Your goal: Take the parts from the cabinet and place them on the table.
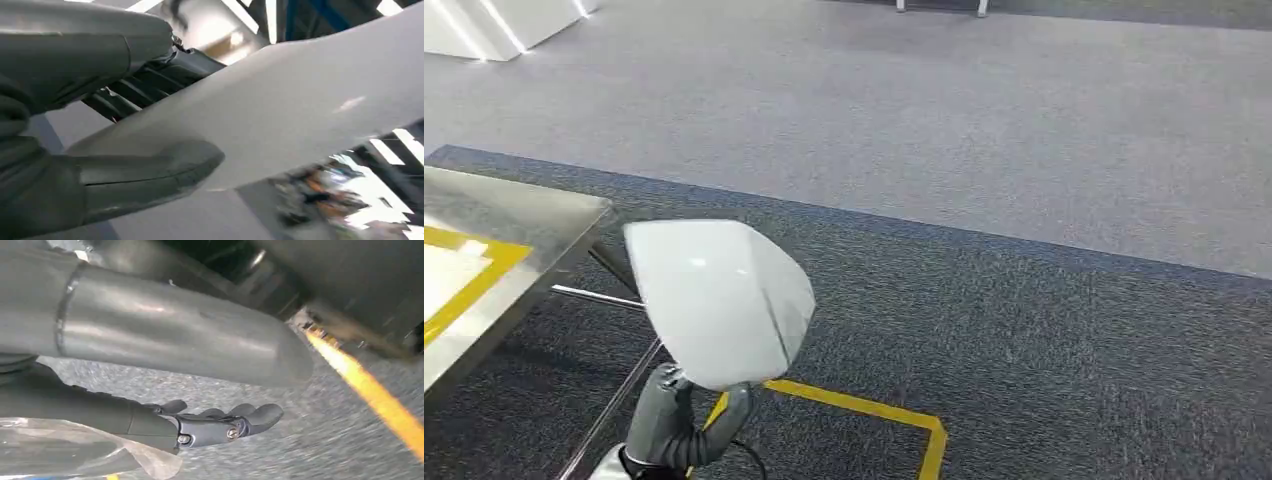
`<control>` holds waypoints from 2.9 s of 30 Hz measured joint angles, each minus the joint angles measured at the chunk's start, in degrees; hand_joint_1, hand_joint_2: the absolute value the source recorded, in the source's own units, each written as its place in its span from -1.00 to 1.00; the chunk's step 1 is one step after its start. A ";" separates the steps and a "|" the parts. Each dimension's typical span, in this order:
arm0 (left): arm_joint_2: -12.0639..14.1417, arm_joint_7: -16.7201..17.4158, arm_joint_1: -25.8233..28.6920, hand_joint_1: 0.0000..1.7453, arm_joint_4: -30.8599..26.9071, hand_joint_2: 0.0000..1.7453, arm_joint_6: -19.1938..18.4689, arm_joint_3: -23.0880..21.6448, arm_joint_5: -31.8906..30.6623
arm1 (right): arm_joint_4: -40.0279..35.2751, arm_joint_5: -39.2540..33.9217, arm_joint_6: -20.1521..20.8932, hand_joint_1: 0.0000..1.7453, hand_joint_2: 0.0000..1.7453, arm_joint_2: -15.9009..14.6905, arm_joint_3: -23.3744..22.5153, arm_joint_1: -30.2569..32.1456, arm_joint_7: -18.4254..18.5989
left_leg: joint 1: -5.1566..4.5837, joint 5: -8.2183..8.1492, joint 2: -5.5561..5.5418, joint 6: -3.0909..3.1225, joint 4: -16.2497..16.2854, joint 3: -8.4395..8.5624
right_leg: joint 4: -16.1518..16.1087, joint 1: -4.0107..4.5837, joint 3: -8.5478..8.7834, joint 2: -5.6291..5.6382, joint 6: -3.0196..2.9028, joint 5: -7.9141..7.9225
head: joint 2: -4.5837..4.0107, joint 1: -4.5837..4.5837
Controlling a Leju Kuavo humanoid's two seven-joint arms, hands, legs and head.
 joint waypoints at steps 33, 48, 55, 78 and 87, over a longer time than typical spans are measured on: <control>-8.92 -2.78 3.70 1.00 -6.80 1.00 12.85 5.86 6.41 | 0.17 3.28 -6.56 -1.00 -1.00 7.02 -0.55 1.75 -1.25 | -0.91 0.55 4.34 0.37 -7.29 3.58 | 0.15 0.34 0.61 -1.51 1.22 -1.14 | 0.00 -0.15; -8.40 0.11 5.53 1.00 -8.66 1.00 15.74 5.47 4.72 | 0.24 6.86 -3.91 -1.00 -1.00 7.26 2.64 0.98 -0.15 | -0.43 0.08 -6.08 2.20 -7.29 4.07 | 1.50 -0.17 -2.43 10.23 1.90 0.65 | 0.00 0.85; -8.26 0.54 6.65 1.00 -9.75 1.00 16.43 5.79 2.85 | 0.22 9.33 -3.08 -1.00 -1.00 7.76 3.38 1.24 1.33 | -0.18 -3.60 -1.94 0.02 -0.78 0.39 | 0.01 -0.16 -0.57 5.43 -0.11 0.31 | 0.00 -0.11; -8.05 -0.53 10.87 1.00 -12.92 1.00 16.30 5.97 5.01 | 0.42 7.45 -5.42 -1.00 -1.00 8.55 13.29 0.34 0.31 | 0.04 -0.02 -5.78 1.95 -7.69 4.44 | 1.65 -0.36 -1.97 9.14 2.08 -0.02 | 0.00 0.66; -7.65 -0.31 10.31 1.00 -12.28 1.00 16.35 5.73 -0.11 | 0.55 4.72 -0.41 -1.00 -1.00 8.37 23.11 -0.56 2.95 | 0.15 -6.33 -0.91 -0.61 5.76 -2.62 | 0.44 -0.03 -0.54 3.71 -0.37 -0.25 | 0.00 -0.11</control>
